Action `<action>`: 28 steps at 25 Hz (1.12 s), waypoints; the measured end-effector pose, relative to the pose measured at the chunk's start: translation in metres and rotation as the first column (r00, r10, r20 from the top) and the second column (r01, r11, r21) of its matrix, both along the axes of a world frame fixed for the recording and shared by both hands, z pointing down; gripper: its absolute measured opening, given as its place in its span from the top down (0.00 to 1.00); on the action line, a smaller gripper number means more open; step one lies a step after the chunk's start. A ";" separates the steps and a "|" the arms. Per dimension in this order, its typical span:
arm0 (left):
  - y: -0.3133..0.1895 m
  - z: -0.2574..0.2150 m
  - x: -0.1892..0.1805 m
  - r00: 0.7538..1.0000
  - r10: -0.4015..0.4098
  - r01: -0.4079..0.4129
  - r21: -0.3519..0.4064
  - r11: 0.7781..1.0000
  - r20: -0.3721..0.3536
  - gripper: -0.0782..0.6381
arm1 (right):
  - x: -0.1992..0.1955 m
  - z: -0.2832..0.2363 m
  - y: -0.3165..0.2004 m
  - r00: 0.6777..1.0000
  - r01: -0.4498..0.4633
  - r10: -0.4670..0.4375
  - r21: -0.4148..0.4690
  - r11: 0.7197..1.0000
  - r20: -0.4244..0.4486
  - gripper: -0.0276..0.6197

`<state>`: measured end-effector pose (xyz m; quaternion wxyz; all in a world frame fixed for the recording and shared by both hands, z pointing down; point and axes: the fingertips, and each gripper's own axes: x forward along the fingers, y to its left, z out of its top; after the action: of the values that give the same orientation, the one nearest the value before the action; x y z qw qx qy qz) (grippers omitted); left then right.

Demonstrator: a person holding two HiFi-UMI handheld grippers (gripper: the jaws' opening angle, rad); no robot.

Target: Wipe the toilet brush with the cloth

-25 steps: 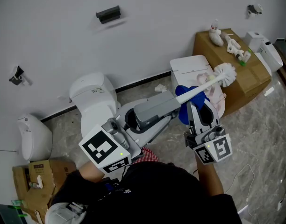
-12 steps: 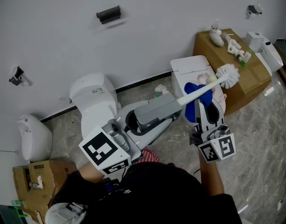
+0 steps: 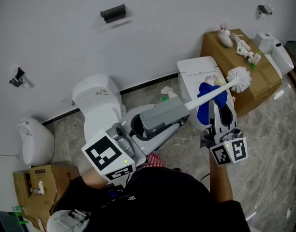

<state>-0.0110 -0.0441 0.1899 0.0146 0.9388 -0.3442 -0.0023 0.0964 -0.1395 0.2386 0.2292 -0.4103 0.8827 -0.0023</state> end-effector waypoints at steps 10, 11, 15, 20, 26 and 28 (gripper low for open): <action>0.000 0.002 -0.003 1.000 0.015 -0.015 -0.001 1.000 0.012 0.66 | 0.016 0.004 -0.015 0.998 -0.057 0.058 -0.027 0.998 0.011 0.86; 0.001 0.002 -0.004 1.000 0.017 -0.017 -0.001 1.000 0.013 0.66 | 0.017 0.005 -0.016 0.998 -0.062 0.062 -0.030 0.998 0.012 0.86; 0.001 0.003 -0.003 1.000 0.025 -0.025 -0.001 1.000 0.018 0.66 | 0.023 0.005 -0.019 0.996 -0.083 0.084 -0.034 0.996 0.016 0.86; -0.005 0.004 0.001 0.999 0.037 -0.037 0.000 0.999 0.028 0.66 | 0.035 0.007 -0.028 0.994 -0.101 0.102 -0.050 0.994 0.032 0.86; -0.007 0.005 0.001 0.998 0.051 -0.051 0.005 0.999 0.036 0.66 | 0.042 0.007 -0.034 0.991 -0.121 0.124 -0.050 0.991 0.050 0.86; -0.008 0.005 0.001 0.998 0.053 -0.053 0.005 0.999 0.039 0.66 | 0.044 0.007 -0.036 0.990 -0.124 0.127 -0.052 0.991 0.056 0.86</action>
<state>-0.0104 -0.0524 0.1949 0.0051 0.9475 -0.3193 0.0150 0.1400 -0.1756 0.2456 0.2451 -0.4702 0.8476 -0.0214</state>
